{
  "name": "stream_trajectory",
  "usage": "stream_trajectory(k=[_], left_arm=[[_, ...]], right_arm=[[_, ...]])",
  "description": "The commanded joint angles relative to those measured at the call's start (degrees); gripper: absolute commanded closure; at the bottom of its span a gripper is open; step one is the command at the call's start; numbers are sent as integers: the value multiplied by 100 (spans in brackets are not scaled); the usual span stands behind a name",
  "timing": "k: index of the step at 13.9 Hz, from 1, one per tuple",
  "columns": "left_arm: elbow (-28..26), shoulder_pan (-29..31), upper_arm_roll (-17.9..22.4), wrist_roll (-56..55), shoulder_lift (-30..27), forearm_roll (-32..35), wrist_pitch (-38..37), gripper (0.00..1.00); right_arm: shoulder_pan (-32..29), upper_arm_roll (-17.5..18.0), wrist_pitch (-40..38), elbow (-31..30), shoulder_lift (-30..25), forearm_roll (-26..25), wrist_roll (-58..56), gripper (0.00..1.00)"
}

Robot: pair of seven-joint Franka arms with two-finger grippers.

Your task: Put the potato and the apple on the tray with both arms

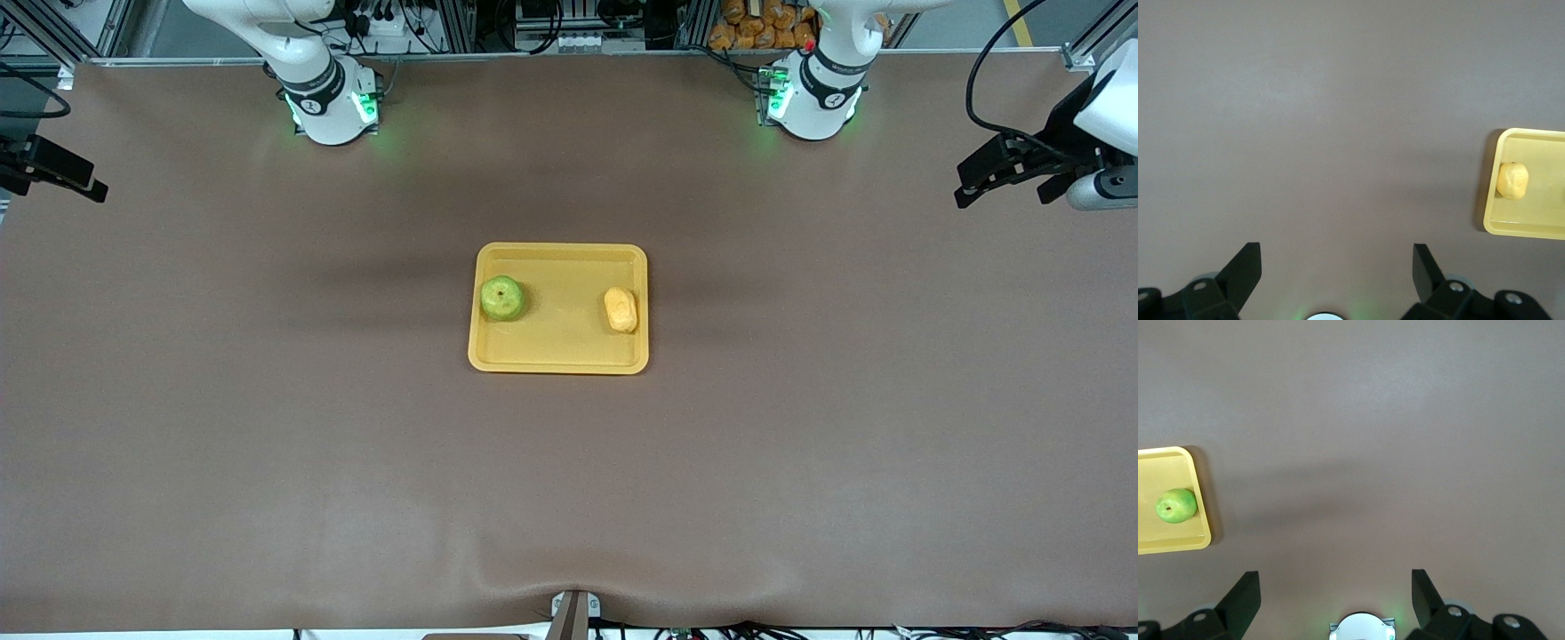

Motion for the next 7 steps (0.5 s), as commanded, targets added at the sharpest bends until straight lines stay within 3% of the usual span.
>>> stream_trajectory(k=[1, 7], left_arm=[[143, 59, 15, 100, 25, -158, -144, 0], [143, 50, 15, 92, 8, -149, -240, 0]], right_arm=[[22, -8, -66, 4, -38, -112, -62, 0], [-100, -43, -66, 3, -29, -103, -70, 0]])
